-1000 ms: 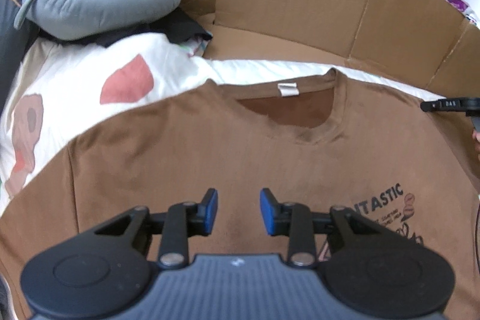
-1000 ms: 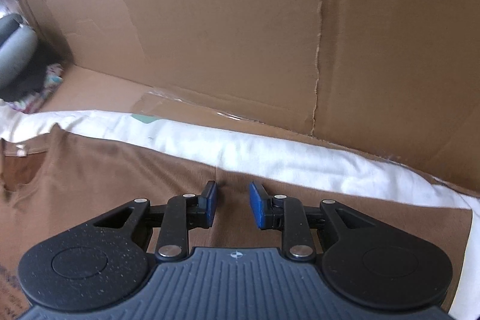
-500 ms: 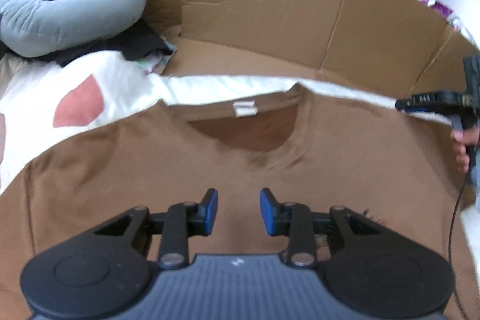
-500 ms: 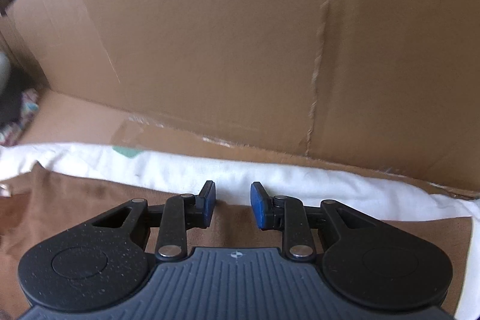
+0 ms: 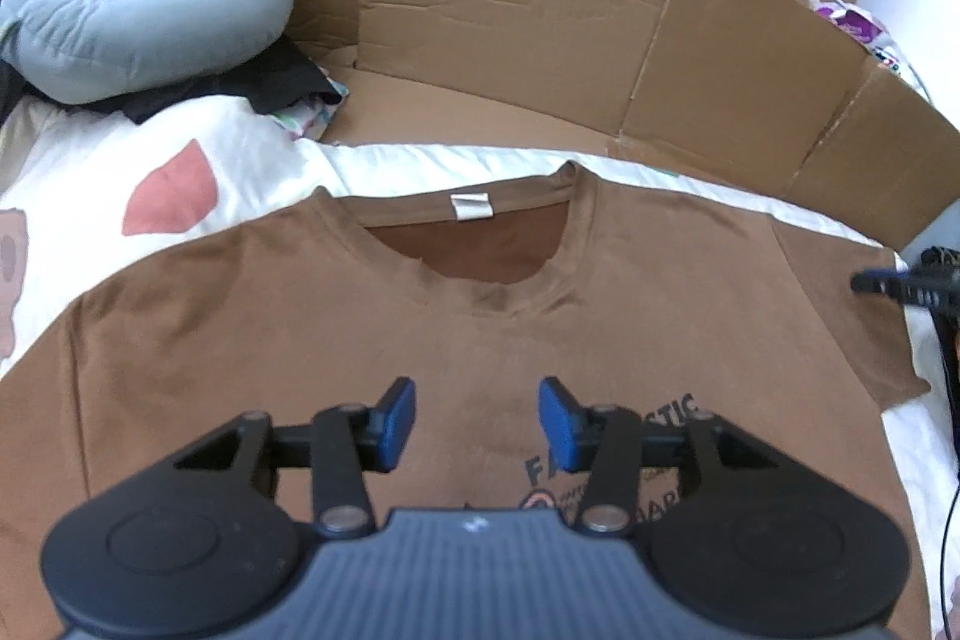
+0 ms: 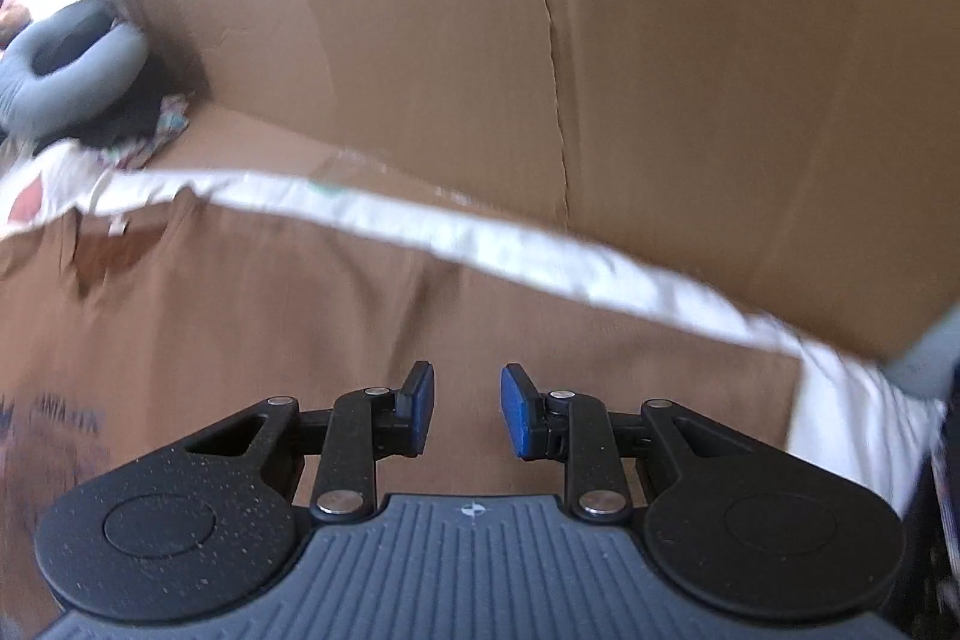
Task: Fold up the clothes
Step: 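Lift both tools back to view the flattened T-shirt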
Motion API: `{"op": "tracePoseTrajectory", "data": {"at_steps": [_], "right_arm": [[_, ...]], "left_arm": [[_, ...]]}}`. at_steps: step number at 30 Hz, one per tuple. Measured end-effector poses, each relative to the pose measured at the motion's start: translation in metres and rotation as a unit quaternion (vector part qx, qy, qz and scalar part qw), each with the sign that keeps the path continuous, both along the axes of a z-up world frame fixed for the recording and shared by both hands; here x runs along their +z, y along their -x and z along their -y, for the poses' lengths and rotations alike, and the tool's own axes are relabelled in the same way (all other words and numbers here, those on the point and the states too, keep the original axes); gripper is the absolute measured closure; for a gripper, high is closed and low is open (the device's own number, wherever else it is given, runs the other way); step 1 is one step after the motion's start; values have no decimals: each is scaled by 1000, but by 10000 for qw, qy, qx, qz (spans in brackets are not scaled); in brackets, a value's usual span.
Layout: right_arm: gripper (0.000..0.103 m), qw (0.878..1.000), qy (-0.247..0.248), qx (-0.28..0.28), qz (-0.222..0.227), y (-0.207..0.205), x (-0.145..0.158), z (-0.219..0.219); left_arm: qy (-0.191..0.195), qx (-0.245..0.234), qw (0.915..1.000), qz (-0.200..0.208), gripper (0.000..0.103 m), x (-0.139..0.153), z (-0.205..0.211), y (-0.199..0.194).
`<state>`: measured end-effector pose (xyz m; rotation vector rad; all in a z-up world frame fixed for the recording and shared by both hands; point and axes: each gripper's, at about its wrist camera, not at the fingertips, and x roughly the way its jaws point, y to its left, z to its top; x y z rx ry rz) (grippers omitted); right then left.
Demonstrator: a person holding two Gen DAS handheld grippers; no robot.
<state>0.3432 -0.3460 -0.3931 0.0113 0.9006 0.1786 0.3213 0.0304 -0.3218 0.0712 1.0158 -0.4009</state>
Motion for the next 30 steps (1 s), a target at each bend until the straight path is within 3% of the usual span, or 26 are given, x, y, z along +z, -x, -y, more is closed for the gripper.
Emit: {"op": "tracePoseTrajectory", "data": {"at_steps": [9, 15, 20, 30], "right_arm": [[71, 9972, 632, -72, -392, 56, -30, 12], [69, 9950, 716, -466, -519, 70, -27, 35], [69, 9914, 941, -642, -644, 75, -27, 48], [67, 9918, 643, -814, -750, 84, -8, 62]], "left_arm": [[-57, 165, 9997, -179, 42, 13, -23, 17], [-258, 172, 9993, -225, 42, 14, -31, 20], [-195, 170, 9994, -218, 42, 23, -23, 11], [-213, -103, 9997, -114, 38, 50, 14, 1]]}}
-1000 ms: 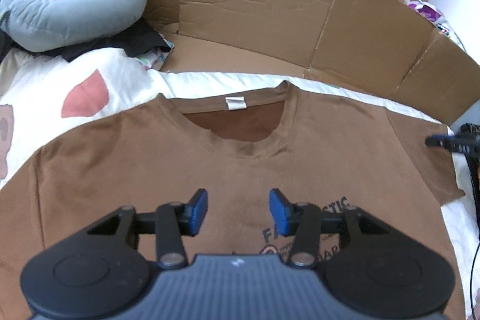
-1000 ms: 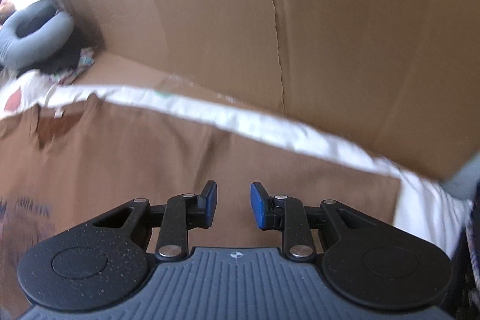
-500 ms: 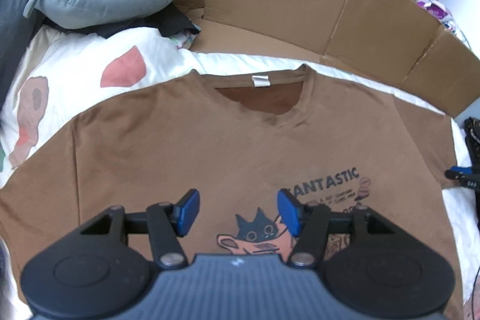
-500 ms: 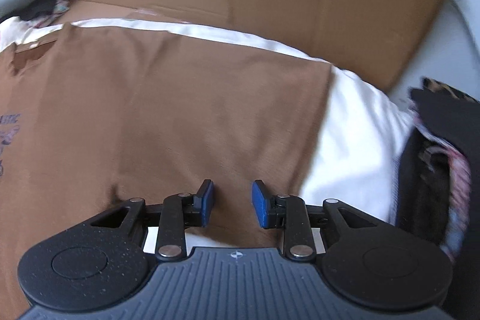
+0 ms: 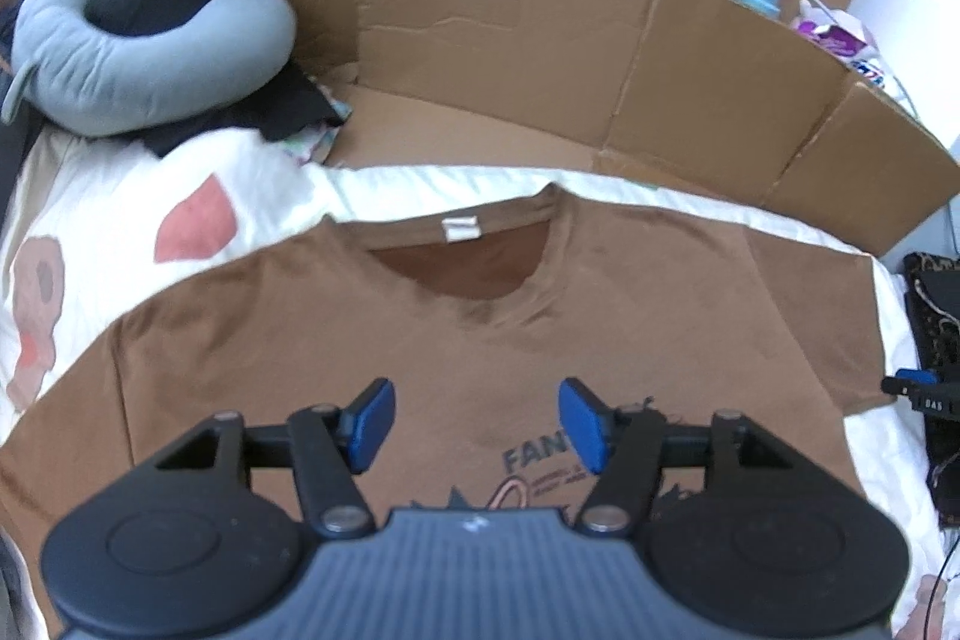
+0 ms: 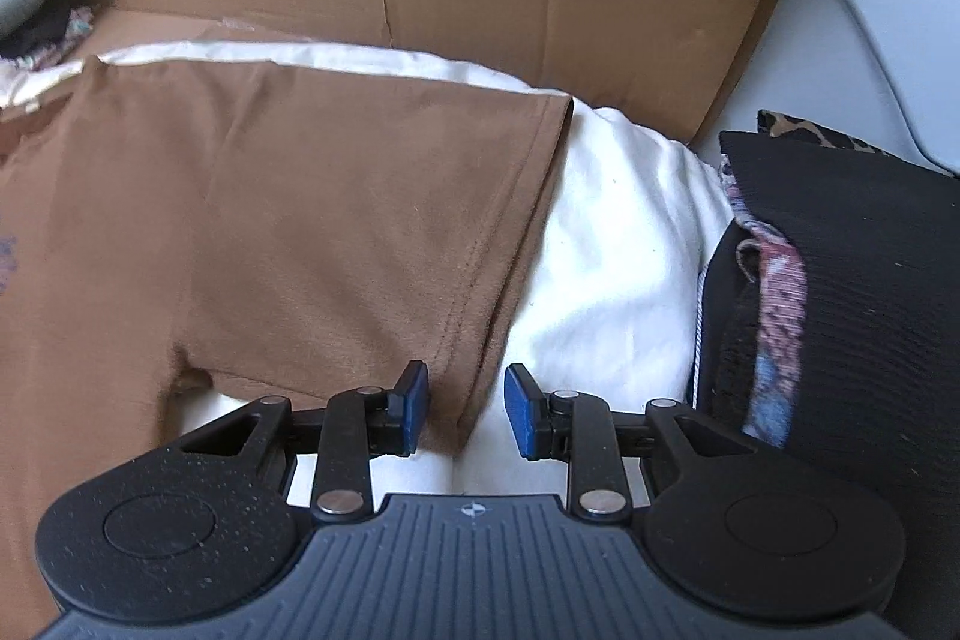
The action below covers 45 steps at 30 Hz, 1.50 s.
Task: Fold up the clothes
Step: 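Lift both tools back to view the flattened T-shirt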
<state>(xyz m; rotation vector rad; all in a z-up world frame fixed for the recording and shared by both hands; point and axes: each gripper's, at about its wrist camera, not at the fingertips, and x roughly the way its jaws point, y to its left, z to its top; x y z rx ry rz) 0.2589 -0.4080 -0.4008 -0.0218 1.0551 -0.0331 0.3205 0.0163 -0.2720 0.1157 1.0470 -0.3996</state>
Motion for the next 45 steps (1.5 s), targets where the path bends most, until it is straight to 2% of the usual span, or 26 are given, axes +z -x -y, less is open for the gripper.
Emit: {"op": "tracePoseTrajectory", "data": {"at_steps": [5, 7, 10, 12, 16, 18, 22, 26, 32, 36, 45], "right_arm": [[66, 9997, -235, 88, 48, 9, 23, 2], [66, 9993, -345, 116, 131, 13, 35, 3], [65, 9981, -524, 148, 270, 22, 56, 5], [56, 9973, -589, 217, 369, 29, 70, 4], [50, 9961, -712, 194, 487, 44, 96, 7], [39, 9960, -751, 106, 468, 51, 104, 10], [32, 9948, -864, 147, 514, 65, 127, 11], [21, 9931, -942, 230, 660, 80, 156, 9], [19, 9916, -918, 322, 852, 96, 196, 10], [19, 9902, -968, 315, 955, 100, 213, 15], [19, 9891, -1144, 133, 920, 119, 211, 22]], "left_arm": [[-72, -133, 9999, -22, 37, 15, 15, 1], [-71, -119, 9999, -6, 31, 24, 17, 3], [-64, -102, 9999, 38, 28, 42, 17, 7], [-86, -116, 9999, 90, 27, 54, 14, 9], [-119, -42, 9996, 241, 23, 84, 3, 12], [-99, 22, 9995, 293, 21, 99, -5, 13], [-238, 115, 9984, 508, 16, 137, -28, 17], [-306, 329, 9969, 650, 16, 169, -59, 22], [-277, 683, 9953, 631, 15, 202, -103, 35], [-437, 820, 9942, 550, 15, 213, -120, 42], [-378, 656, 9960, 478, 15, 212, -116, 47]]}}
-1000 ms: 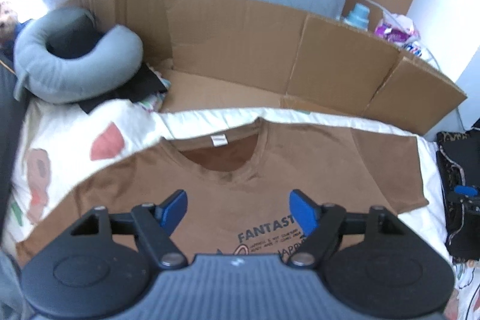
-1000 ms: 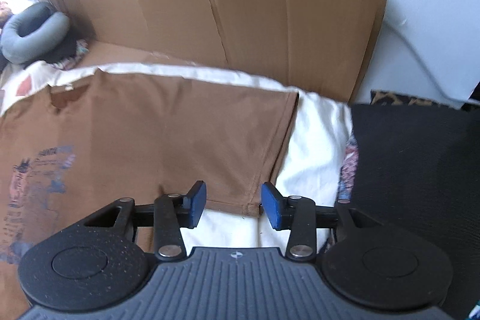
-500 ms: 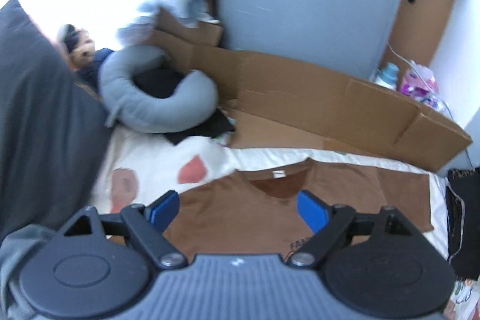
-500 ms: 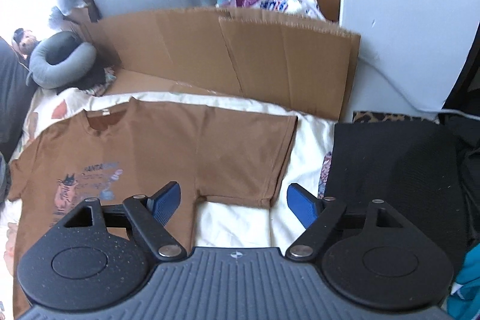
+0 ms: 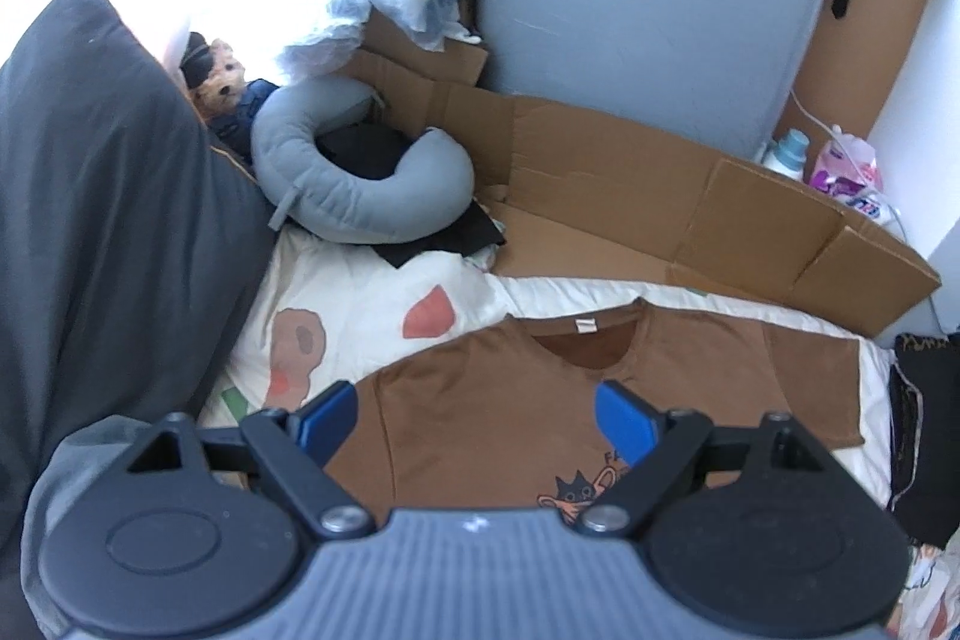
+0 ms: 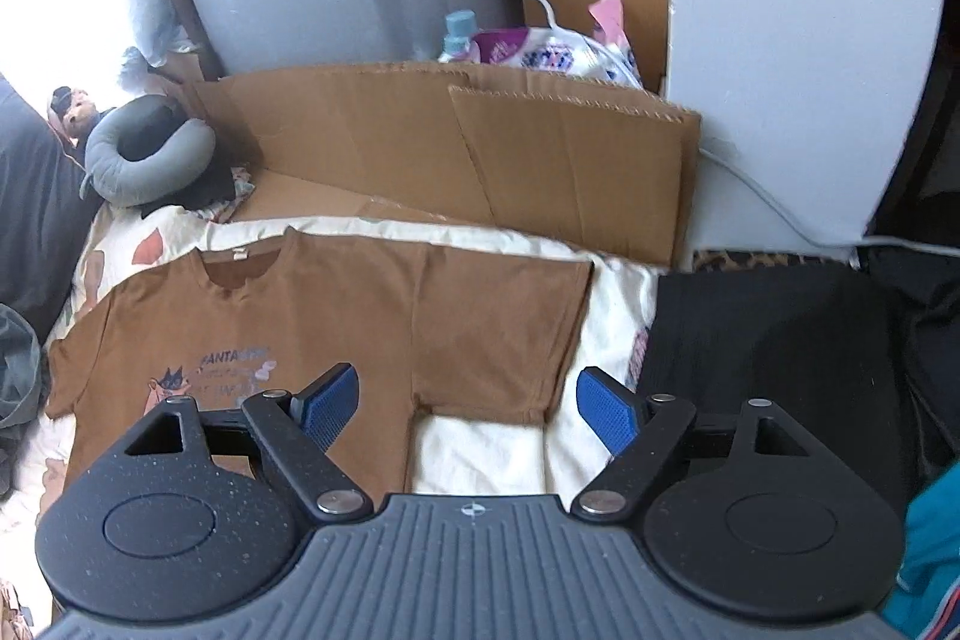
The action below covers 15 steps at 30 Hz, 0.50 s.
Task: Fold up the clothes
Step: 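Lift both tools back to view the flattened T-shirt, then move both tools to the shirt sleeve and close the left tool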
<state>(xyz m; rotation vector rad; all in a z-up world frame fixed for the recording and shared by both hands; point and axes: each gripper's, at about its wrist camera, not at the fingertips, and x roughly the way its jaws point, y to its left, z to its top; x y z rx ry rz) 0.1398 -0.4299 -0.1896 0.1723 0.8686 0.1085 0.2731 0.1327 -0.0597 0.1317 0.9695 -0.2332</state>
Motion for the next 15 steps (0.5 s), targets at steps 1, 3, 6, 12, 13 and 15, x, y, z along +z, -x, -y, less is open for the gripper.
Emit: {"op": "tracePoseTrajectory", "data": {"at_steps": [1, 3, 6, 12, 13, 15], "right_arm": [[19, 10000, -56, -58, -1, 4, -1, 3], [19, 9997, -168, -164, 3, 11, -4, 8], [19, 9992, -308, -262, -21, 21, -9, 16], [19, 9987, -384, -307, -96, 33, -20, 33], [19, 9986, -400, -312, -114, 34, -22, 36], [19, 9984, -455, -289, -142, 34, -28, 41]], "left_arm": [[-6, -30, 10000, -21, 15, -2, 4, 0], [29, -91, 9999, -58, 15, -6, 14, 0], [165, -210, 9996, -129, 15, -12, 34, 0], [58, -562, 9976, -401, 15, -30, 91, 0], [41, -604, 9972, -427, 15, -32, 99, -1], [68, -662, 9967, -461, 15, -33, 117, -4]]}}
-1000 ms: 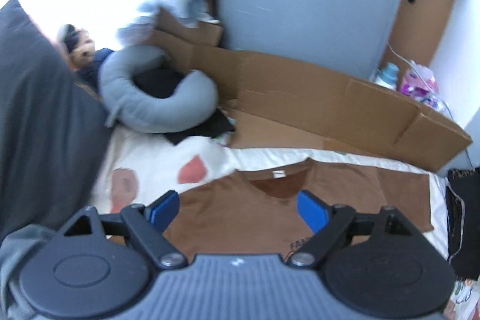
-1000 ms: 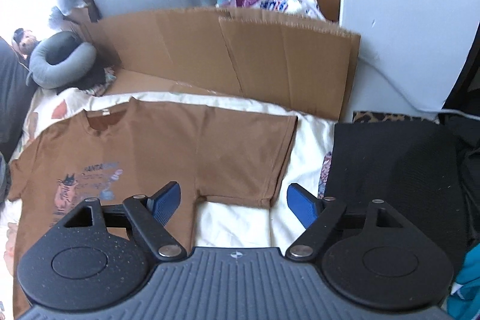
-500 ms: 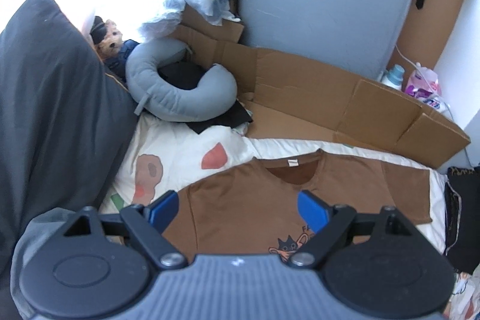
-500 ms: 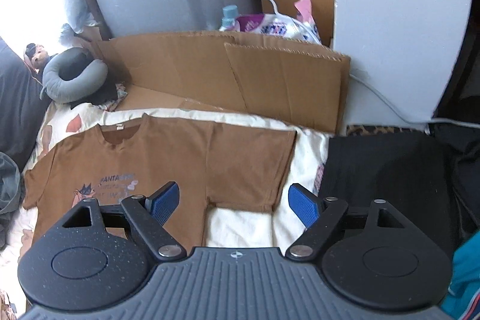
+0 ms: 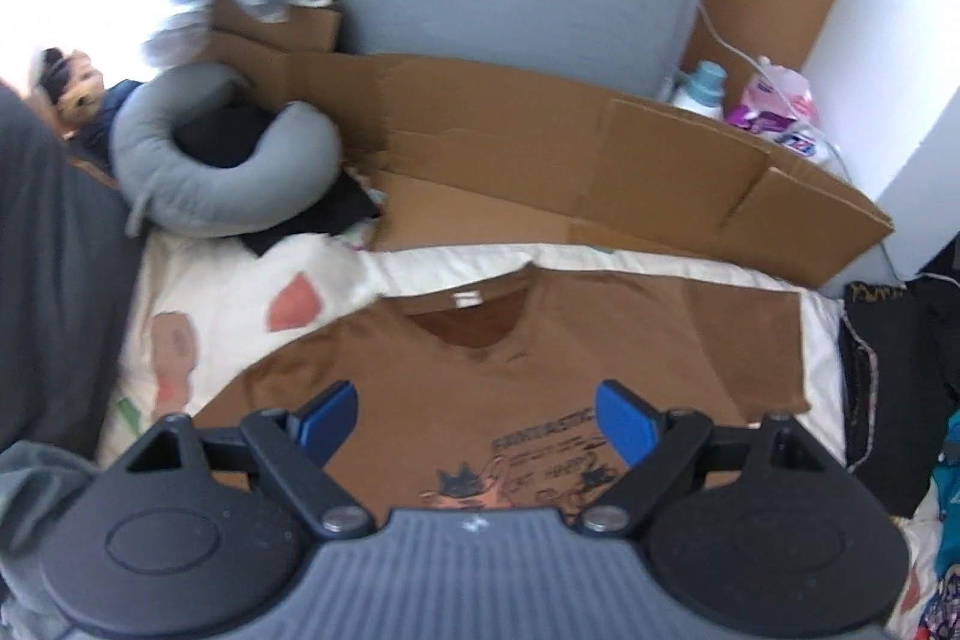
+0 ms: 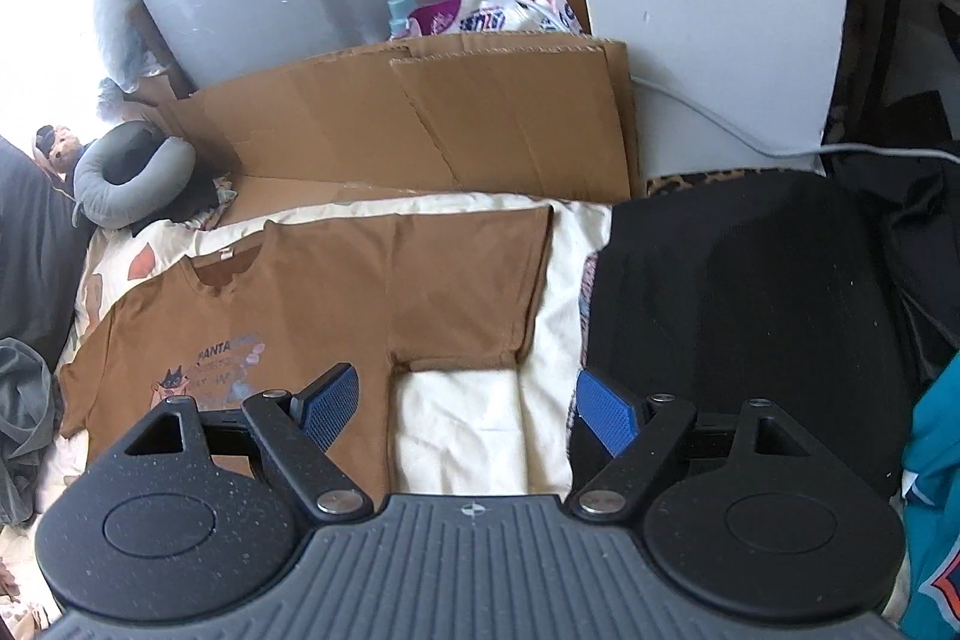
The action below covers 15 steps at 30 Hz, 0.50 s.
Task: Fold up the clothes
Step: 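Move both tools to the shirt sleeve and close the left tool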
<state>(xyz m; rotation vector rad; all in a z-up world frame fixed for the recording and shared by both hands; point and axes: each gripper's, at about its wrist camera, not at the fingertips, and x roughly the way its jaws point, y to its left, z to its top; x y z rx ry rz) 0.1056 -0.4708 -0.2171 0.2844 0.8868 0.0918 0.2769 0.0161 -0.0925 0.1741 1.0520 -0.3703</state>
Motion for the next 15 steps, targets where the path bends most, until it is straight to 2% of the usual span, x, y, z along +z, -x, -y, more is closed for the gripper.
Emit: {"op": "tracePoseTrajectory", "data": {"at_steps": [5, 15], "right_arm": [[15, 9999, -152, -57, -31, 1, -12, 11], [9, 9984, -496, -228, -140, 2, -40, 25]], "left_arm": [[71, -92, 9999, -83, 15, -9, 44, -8], [217, -292, 9979, -536, 15, -78, 113, 13]]}}
